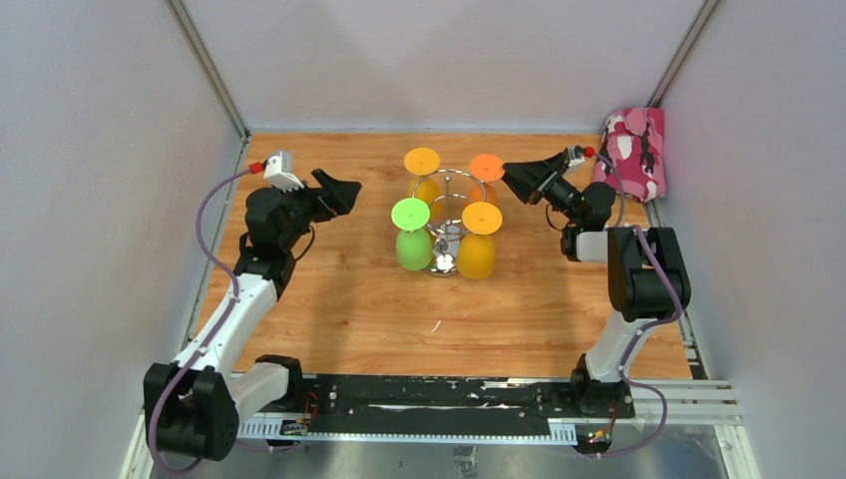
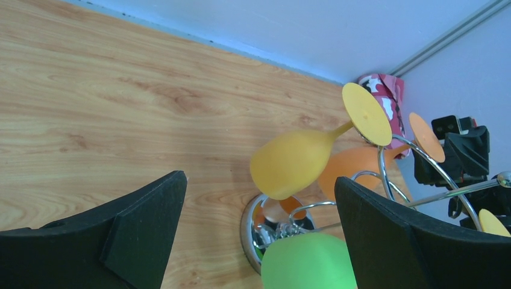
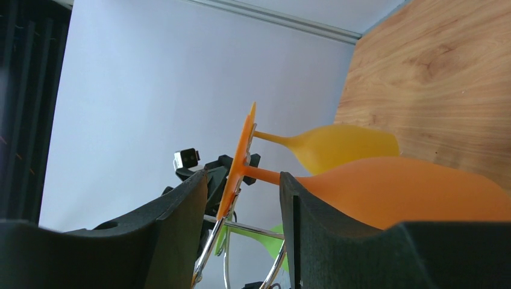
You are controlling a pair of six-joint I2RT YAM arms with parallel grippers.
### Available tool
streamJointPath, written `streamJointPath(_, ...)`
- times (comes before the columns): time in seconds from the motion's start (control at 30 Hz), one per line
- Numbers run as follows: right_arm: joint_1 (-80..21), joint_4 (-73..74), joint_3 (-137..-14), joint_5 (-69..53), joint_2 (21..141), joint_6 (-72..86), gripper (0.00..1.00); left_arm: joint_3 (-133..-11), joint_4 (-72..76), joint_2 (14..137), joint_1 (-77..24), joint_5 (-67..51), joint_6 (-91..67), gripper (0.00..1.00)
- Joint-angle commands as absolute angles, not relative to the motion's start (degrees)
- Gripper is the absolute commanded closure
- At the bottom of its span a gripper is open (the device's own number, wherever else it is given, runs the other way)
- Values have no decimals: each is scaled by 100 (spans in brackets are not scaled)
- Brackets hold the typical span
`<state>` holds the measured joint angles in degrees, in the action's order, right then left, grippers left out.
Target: Take the wine glass off the wine glass rack
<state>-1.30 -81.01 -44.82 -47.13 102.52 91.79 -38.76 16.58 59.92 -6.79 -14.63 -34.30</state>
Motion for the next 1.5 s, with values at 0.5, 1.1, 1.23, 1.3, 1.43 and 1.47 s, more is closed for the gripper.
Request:
streamJointPath(0.5,-206,-6969,-4658,-5043,9502,8171,42,-3755,1792,6037,-609,-1529,-3455,0)
streamJointPath(1.1,-576,-6061,-4882,-4926,9536,7555,65,-3753,1733,5957,-606,-1536,-3422,0)
streamJointPath(1.23,-593,-6130,-4887,-4915,9589,7589,80,-3763,1714,5936,-609,-1530,-3404,0)
streamJointPath(1.3,-591,-6150,-4894,-4898,9584,7574,84,-3769,1705,5934,-606,-1529,-3410,0)
streamJointPath(1.43,-603,-6122,-4936,-4865,9573,7559,88,-3797,1696,5949,-606,-1544,-3404,0)
streamJointPath(1.47,-594,-6118,-4947,-4869,9572,7564,89,-3805,1696,5947,-609,-1551,-3406,0)
